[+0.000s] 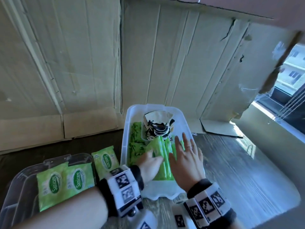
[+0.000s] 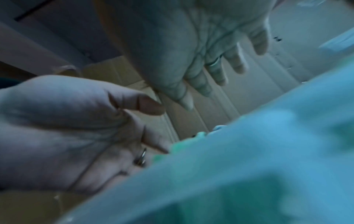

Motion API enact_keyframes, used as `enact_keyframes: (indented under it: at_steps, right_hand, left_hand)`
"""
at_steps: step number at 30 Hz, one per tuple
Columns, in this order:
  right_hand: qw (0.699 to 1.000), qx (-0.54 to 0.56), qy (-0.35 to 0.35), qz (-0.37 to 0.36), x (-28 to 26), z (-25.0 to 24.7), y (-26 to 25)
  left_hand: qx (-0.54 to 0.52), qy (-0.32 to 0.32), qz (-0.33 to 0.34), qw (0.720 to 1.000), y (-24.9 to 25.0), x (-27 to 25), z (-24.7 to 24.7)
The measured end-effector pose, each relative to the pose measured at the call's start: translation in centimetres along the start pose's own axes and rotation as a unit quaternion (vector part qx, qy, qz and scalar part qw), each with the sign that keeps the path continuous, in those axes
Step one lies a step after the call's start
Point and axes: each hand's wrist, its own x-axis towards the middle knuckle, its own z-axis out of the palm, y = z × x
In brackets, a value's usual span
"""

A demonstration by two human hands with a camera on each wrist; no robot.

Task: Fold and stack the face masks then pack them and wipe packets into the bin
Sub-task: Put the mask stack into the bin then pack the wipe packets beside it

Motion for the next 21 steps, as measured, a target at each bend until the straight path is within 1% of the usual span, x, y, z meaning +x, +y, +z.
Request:
enact_keyframes:
  at_steps: [1,2,4,5,8,11,13,15,16,18,21]
  right_hand:
    - [1.000,0.003,-0.007,0.011,0.2,0.3,1.1]
    - [1.000,-0.004,-0.022,0.015,0.3,0.7,2.1]
    - [0.998,-0.012,-0.053,0.011,0.4,1.5,3.6]
    - [0.998,-0.010,-0.061,0.005,0.5,1.7,4.0]
    - [0.997,0.048,-0.055,0.000,0.7,1.7,4.6]
    - [0.999,-0.019,-0.038,-0.028,1.1,2.3,4.8]
    - [0.998,-0.026,-0.043,-0.037,1.3,2.5,4.8]
    - [0.999,0.000,-0.024,-0.048,1.4,2.5,4.4]
    - [0.998,0.006,-0.021,-0.065,1.3,2.4,4.1]
    - [0.994,-0.007,-0.042,-0.097,1.2,2.5,3.4]
    - [0.991,-0.023,-0.097,-0.089,1.6,2.6,3.2]
  left_hand:
    - [0.023,-0.021,-0.013,0.999,0.3,0.5,0.6]
    - [0.033,-0.030,-0.041,0.998,0.7,0.8,1.2]
    - [0.052,-0.026,-0.090,0.994,1.5,1.3,2.0]
    - [0.067,-0.035,-0.095,0.993,1.3,2.0,2.2]
    - [0.126,-0.058,-0.101,0.985,1.7,2.1,2.4]
    - [0.150,-0.068,-0.101,0.981,1.2,2.2,2.0]
    - [0.144,-0.059,-0.097,0.983,1.0,2.1,1.8]
    - [0.107,-0.021,-0.087,0.990,0.8,2.0,1.9]
    - [0.098,-0.002,-0.055,0.994,0.7,1.9,1.9]
    - [0.081,0.012,-0.015,0.997,0.6,1.9,1.9]
    - [0.093,0.040,0.011,0.995,0.3,2.4,1.9]
